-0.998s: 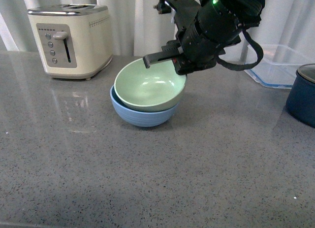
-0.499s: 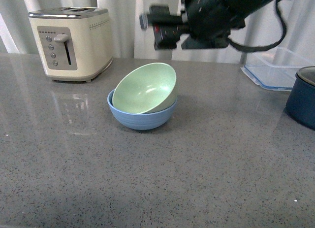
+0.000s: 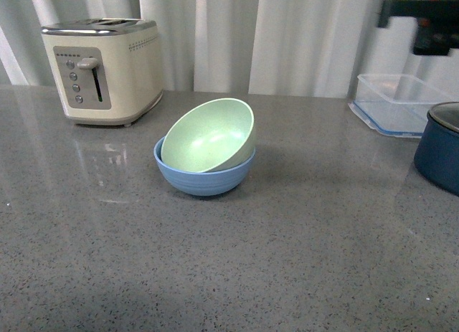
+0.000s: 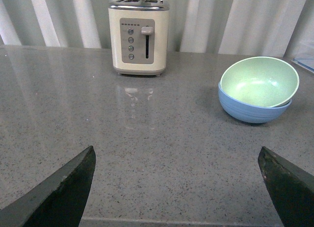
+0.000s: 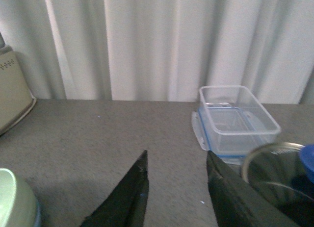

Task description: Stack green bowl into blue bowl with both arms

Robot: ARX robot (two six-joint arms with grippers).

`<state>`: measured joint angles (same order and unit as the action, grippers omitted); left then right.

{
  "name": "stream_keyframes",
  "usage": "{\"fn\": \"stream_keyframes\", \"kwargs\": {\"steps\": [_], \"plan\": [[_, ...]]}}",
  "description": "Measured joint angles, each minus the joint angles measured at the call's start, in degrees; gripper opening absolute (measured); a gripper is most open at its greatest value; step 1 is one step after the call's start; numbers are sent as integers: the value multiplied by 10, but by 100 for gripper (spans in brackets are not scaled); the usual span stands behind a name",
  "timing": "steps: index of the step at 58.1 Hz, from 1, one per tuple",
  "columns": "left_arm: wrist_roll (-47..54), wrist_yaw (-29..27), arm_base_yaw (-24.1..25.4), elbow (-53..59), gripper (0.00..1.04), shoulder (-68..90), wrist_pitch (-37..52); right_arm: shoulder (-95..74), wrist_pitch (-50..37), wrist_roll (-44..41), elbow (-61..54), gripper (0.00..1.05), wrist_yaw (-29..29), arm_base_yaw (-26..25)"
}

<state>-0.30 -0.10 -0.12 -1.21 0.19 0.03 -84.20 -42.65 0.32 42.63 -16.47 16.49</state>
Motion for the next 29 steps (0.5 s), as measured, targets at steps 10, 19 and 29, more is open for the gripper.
{"fn": "stream_keyframes", "kwargs": {"steps": [10, 19, 29], "plan": [[0, 1, 0, 0, 98, 0, 0, 74, -38, -1, -122, 3, 36, -35], [0, 0, 0, 0, 98, 0, 0, 129, -55, -3, -201, 1, 65, -58], [0, 0, 0, 0, 98, 0, 0, 198, -59, -3, -274, 1, 87, -89]]}}
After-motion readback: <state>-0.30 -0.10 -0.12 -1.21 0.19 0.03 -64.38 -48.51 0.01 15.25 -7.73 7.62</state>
